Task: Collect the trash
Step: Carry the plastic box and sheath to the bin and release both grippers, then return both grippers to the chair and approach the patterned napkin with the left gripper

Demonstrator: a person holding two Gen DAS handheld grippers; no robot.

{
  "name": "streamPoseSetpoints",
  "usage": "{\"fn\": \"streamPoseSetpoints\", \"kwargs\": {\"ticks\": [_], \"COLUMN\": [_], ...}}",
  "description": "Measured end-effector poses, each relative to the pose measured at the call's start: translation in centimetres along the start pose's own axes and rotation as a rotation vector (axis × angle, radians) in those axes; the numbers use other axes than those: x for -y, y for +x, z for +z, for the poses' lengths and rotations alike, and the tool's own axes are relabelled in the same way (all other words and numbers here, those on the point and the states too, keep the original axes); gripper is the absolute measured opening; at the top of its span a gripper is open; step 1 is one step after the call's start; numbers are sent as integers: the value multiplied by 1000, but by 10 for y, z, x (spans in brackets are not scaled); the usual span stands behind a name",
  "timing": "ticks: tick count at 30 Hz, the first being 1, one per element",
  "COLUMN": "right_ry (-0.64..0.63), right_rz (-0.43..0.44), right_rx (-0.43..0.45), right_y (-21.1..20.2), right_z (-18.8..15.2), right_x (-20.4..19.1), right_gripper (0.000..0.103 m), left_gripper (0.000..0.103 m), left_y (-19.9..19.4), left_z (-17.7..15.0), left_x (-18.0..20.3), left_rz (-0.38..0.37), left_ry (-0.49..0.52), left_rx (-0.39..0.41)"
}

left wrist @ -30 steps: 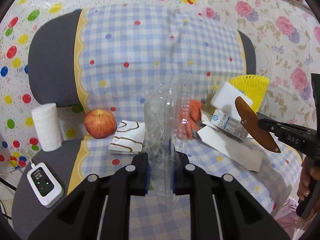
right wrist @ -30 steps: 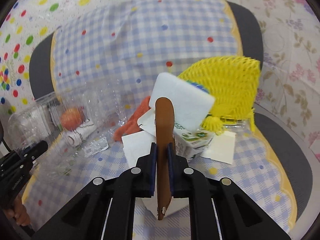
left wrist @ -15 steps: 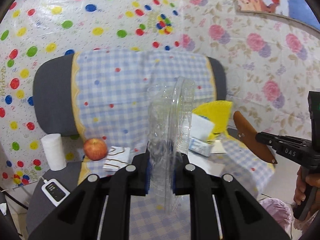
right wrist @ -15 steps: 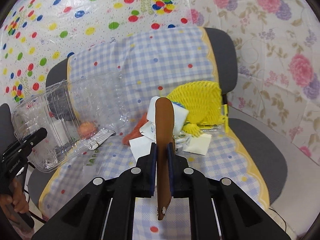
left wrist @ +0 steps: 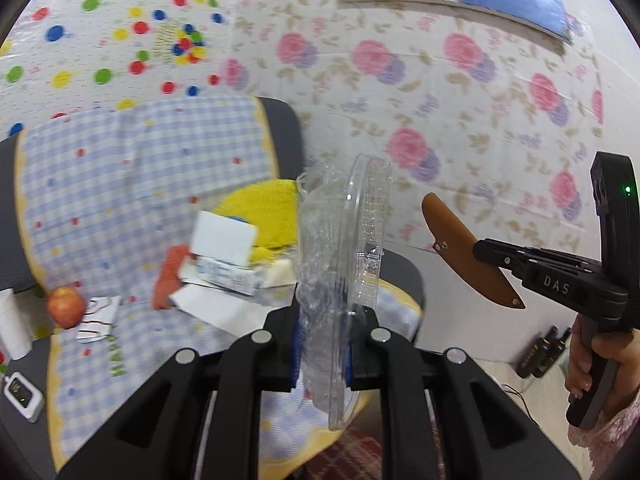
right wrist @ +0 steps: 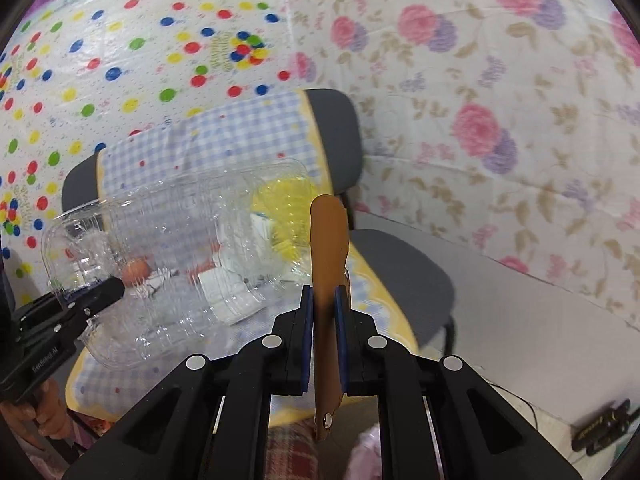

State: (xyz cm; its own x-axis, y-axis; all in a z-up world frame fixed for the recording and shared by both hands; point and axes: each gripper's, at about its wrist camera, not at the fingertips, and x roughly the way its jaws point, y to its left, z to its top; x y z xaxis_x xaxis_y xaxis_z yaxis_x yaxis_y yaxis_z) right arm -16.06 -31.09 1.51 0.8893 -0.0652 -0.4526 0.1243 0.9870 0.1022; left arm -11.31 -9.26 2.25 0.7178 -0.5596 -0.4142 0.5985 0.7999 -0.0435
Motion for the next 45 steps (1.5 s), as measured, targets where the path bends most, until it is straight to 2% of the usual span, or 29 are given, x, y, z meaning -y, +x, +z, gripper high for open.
{"fn": "streamPoseSetpoints", "kwargs": {"ticks": [8, 13, 21, 23, 24, 25, 26, 28, 29, 34, 40, 45], "right_ry": [89, 166, 259, 279, 289, 296, 301, 305, 301, 291, 253, 173], "right_rz": [-165, -222, -222, -215, -210, -209, -209, -222, -227, -230, -206, -163], "right_rx": [-56, -121, -185, -199, -202, -210, -215, -221, -226, -215, -182, -165], "right_y": [-32, -40, -31, -27, -24, -21, -19, -15, -13, -15, -15, -3], "right_z": [-45, -76, -100, -104, -106, -107, -109, -113, -114, -111, -96, -79], "right_x": [54, 88, 115, 118, 121, 123, 125, 127, 127, 124, 109, 82], "right_gripper": [12, 12, 12, 16, 16, 18, 28, 43, 45, 45, 45, 45], "left_gripper": [13, 13, 14, 14, 16, 28, 44, 51, 52, 55, 55, 56], "left_y": [34, 55, 86, 93, 98, 103, 107, 116, 118, 115, 98, 83], "left_z": [-29, -44, -54, -55, -57, -58, -58, -61, -62, -59, -49, -42], "left_x": [61, 89, 117, 119, 120, 120, 120, 121, 121, 111, 82, 50], "left_rz": [-142, -195, -228, -229, -228, -230, -234, -247, -253, -229, -140, -62], "left_ry": [53, 88, 128, 123, 118, 113, 108, 96, 96, 75, 34, 0], "left_rx": [-104, -178, -274, -300, -317, -330, -340, -363, -370, -350, -295, -257]}}
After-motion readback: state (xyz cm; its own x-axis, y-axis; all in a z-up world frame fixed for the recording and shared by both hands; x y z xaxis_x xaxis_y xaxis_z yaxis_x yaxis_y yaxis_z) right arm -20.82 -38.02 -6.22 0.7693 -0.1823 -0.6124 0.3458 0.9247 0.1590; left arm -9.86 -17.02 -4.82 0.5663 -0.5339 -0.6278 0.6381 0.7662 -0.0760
